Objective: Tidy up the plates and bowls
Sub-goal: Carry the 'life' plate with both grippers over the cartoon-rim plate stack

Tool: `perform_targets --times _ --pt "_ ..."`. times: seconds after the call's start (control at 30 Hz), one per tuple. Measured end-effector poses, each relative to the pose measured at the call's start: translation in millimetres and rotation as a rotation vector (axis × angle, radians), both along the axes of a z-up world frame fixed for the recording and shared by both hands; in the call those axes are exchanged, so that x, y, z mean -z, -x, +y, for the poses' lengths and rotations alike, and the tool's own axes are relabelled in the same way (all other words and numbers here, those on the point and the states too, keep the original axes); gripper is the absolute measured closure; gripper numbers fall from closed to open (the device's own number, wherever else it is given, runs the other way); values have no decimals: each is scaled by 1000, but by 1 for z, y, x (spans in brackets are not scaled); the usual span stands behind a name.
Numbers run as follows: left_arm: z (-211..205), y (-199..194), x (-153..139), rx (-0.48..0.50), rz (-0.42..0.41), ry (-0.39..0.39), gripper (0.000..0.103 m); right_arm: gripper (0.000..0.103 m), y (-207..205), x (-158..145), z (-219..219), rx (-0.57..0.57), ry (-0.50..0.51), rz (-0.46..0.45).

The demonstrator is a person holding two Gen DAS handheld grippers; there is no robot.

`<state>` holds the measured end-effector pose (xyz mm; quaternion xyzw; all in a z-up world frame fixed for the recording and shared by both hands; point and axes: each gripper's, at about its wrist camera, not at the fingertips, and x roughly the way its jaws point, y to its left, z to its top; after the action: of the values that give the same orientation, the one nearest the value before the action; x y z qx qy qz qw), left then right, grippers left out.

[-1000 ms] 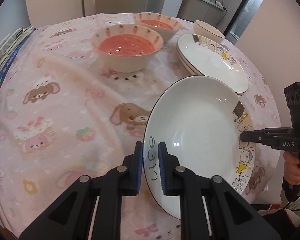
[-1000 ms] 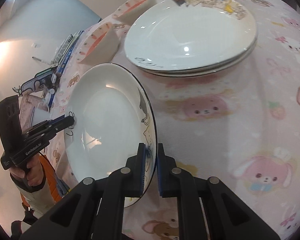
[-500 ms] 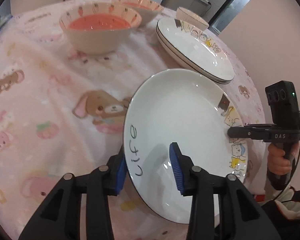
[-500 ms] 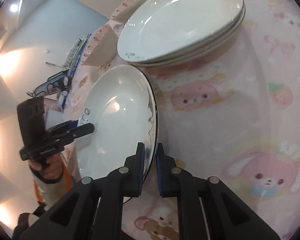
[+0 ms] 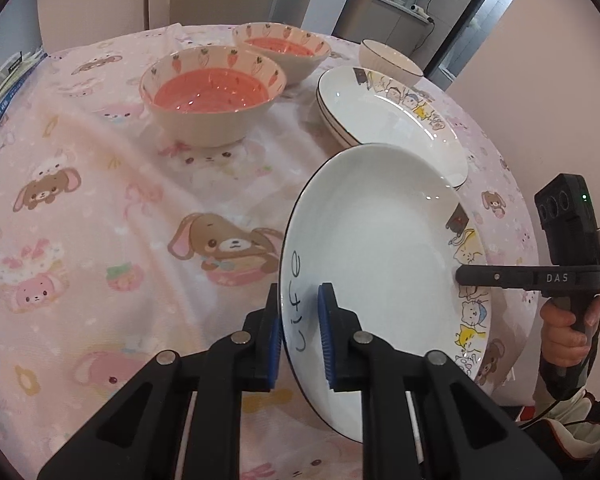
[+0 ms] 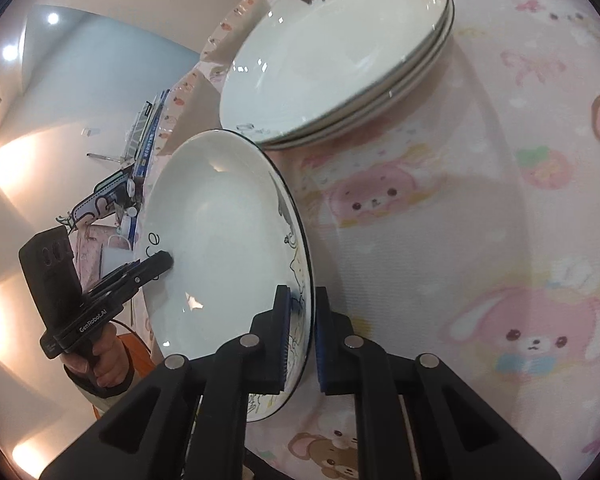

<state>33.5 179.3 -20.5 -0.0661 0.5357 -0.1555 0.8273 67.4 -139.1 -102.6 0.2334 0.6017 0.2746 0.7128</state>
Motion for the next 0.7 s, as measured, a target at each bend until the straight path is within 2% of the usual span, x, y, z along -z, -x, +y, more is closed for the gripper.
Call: perform_targets --times 0.2,0.5,0.7 --pt "-3 0 -8 -4 -1 9 89 91 4 -18 -4 3 29 -30" --pt "-16 -36 -21 -26 -50 38 88 91 -23 -37 -19 49 43 -82" --pt "-30 -64 -34 -25 -76 62 88 91 -44 -57 -35 79 46 -149"
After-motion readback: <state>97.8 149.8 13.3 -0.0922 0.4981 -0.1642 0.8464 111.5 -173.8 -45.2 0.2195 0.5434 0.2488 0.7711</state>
